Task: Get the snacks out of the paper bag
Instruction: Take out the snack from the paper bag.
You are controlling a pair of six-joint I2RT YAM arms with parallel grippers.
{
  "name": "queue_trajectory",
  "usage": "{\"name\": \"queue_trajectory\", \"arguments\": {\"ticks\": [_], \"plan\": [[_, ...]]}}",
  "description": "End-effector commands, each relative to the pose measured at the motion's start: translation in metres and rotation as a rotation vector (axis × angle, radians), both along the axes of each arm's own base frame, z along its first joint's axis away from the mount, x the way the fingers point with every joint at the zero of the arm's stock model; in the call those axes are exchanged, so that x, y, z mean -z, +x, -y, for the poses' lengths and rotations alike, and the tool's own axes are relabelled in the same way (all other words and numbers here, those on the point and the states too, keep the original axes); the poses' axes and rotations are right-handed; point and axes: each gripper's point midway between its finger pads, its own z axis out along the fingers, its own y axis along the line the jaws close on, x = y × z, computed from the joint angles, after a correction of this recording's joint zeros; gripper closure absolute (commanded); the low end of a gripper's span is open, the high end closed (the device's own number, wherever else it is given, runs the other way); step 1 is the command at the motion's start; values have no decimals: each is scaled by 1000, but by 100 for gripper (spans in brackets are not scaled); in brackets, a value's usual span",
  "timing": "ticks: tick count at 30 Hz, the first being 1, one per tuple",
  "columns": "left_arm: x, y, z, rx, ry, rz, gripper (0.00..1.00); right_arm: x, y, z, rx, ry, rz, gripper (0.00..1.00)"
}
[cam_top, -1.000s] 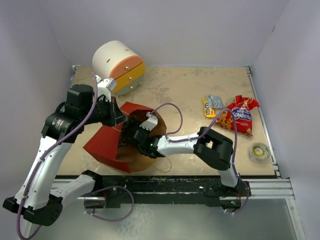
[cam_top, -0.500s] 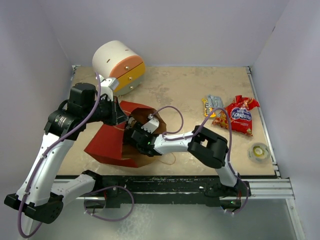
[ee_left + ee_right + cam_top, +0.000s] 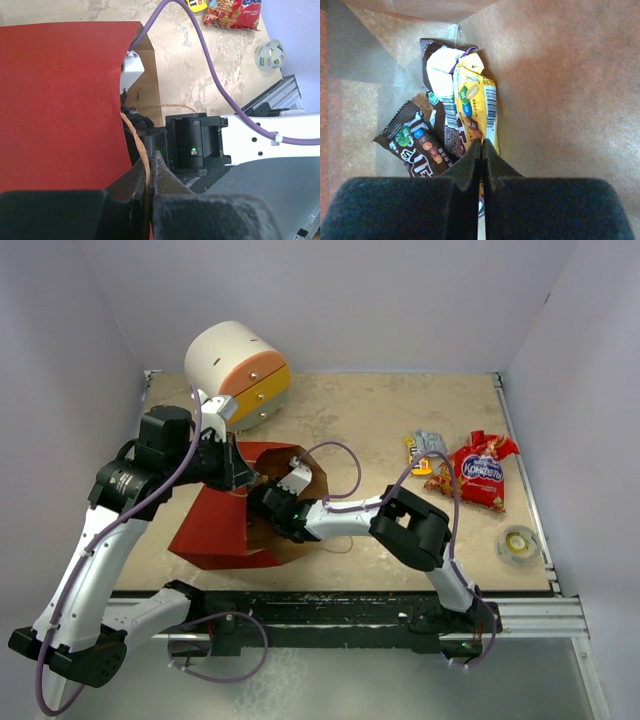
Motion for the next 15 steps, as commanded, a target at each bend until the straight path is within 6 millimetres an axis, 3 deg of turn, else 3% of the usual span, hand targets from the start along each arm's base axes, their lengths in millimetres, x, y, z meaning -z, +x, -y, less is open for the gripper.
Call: {"name": "queue_trajectory", "arguments": {"ticks": [1,9,15], "plan": [[-9,3,-1,-17,-14,42,100,-54,14,-2,-27,20,111,100],[-4,6,-6,-40,8,58,100,-83,1,31,-109,-94,176,100],[-5,12,-8,-62,13,80,100,-87,-18,58,-164,-117,165,100]]}}
